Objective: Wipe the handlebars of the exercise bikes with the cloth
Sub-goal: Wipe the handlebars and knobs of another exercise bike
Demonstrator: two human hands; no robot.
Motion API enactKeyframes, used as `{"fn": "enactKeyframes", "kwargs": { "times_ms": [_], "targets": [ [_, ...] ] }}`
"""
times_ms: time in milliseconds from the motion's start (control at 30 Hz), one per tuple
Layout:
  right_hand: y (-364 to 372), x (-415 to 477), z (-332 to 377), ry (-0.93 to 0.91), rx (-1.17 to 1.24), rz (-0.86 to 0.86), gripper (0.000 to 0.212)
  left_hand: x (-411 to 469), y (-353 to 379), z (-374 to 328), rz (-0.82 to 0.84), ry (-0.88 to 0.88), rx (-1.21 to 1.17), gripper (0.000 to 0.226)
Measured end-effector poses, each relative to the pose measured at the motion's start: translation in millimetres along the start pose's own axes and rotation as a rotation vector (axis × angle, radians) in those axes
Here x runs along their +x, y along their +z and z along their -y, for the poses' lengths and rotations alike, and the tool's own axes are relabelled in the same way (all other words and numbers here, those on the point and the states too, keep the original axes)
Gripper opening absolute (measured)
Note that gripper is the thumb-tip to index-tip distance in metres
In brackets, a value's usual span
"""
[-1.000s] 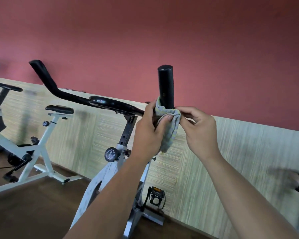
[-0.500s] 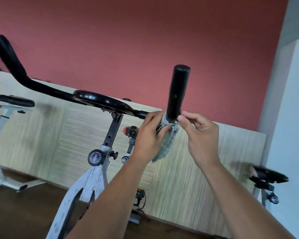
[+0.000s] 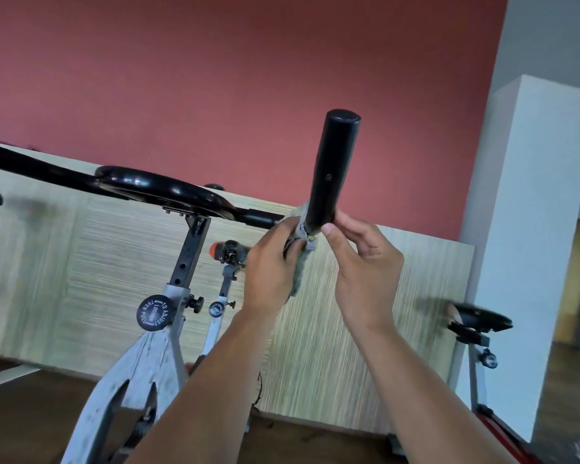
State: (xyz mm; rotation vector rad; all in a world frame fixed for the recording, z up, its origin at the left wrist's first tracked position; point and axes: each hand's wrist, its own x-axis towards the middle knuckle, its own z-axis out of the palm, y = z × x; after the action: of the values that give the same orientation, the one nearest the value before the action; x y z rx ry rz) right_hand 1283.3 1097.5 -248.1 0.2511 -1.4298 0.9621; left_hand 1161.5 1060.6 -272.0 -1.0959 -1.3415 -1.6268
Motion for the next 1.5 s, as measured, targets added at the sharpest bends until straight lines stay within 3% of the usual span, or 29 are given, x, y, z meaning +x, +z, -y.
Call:
{"fn": "enactKeyframes", "kwargs": {
  "times_ms": [233, 333, 567, 900, 1300, 1400, 1500],
  "targets": [
    [1, 0, 3, -0.003, 0.012, 0.006, 0.023, 20, 0, 30, -0.026, 0.214, 0.450, 0.031],
    [0, 2, 5, -0.006, -0.004, 0.023, 0.023, 22, -4, 30, -0.022, 0.166, 0.538, 0.036],
    [-4, 5, 7, -0.014, -0.044, 0.058, 0.023, 22, -9, 32, -0.063, -0.007, 0.550, 0.030],
    [-7, 11, 6, 0.030, -0.012, 0.094, 0.027, 9, -8, 3, -0.136, -0.286, 0.253, 0.023],
    [-33, -2, 0, 0.093, -0.087, 0.171, 0.009, -26, -39, 5, 0.368, -0.380, 0.586, 0.024],
    [-54, -12, -11, 0.102, -0.179, 0.236, 0.010, -30, -44, -12, 0.516, -0.346, 0.674, 0.027],
    [-77, -25, -22, 0.132, -0.326, 0.344, 0.010, -37, -44, -31, 0.615, -0.345, 0.741, 0.015]
  ]
}}
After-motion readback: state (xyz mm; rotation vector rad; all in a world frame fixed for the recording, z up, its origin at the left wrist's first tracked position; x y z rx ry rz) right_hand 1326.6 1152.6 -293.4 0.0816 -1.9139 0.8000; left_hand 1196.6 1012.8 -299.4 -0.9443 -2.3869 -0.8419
